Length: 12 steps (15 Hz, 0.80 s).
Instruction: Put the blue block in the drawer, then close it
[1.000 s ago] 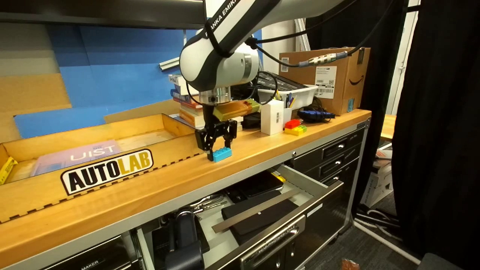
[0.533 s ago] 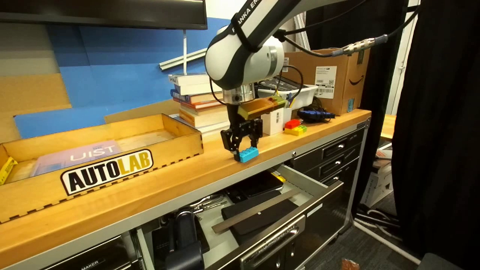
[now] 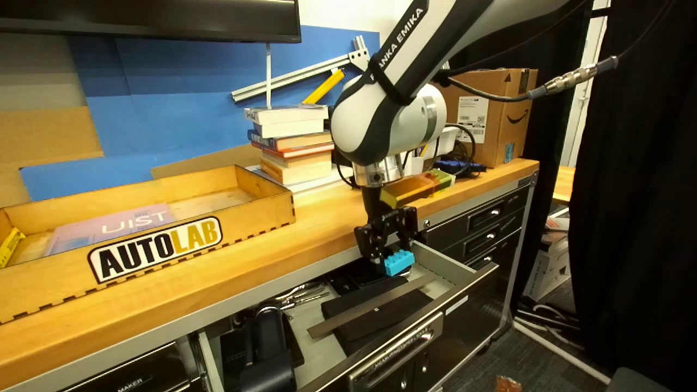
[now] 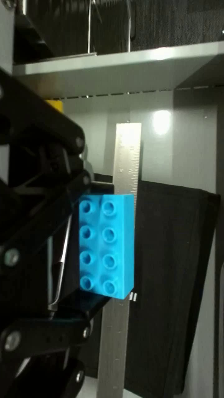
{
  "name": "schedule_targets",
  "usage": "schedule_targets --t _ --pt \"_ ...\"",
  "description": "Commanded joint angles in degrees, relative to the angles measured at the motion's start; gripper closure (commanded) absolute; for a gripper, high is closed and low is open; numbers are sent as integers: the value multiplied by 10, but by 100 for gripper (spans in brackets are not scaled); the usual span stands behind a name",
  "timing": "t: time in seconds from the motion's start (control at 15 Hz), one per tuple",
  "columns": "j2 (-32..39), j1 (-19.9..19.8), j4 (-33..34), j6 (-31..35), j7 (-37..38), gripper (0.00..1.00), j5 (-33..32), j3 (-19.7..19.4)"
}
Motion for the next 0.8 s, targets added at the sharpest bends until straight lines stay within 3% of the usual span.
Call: schedule_targets --t 0.0,0.2,0.27,0.4,0.73 --pt "-2 2 -41 51 13 54 21 8" --pt "4 4 -59 84 13 54 47 16" --pt "5 4 -64 93 13 7 56 18" --pt "1 2 -73 102 11 1 67 18" --pt "-42 -3 -104 93 23 0 69 8"
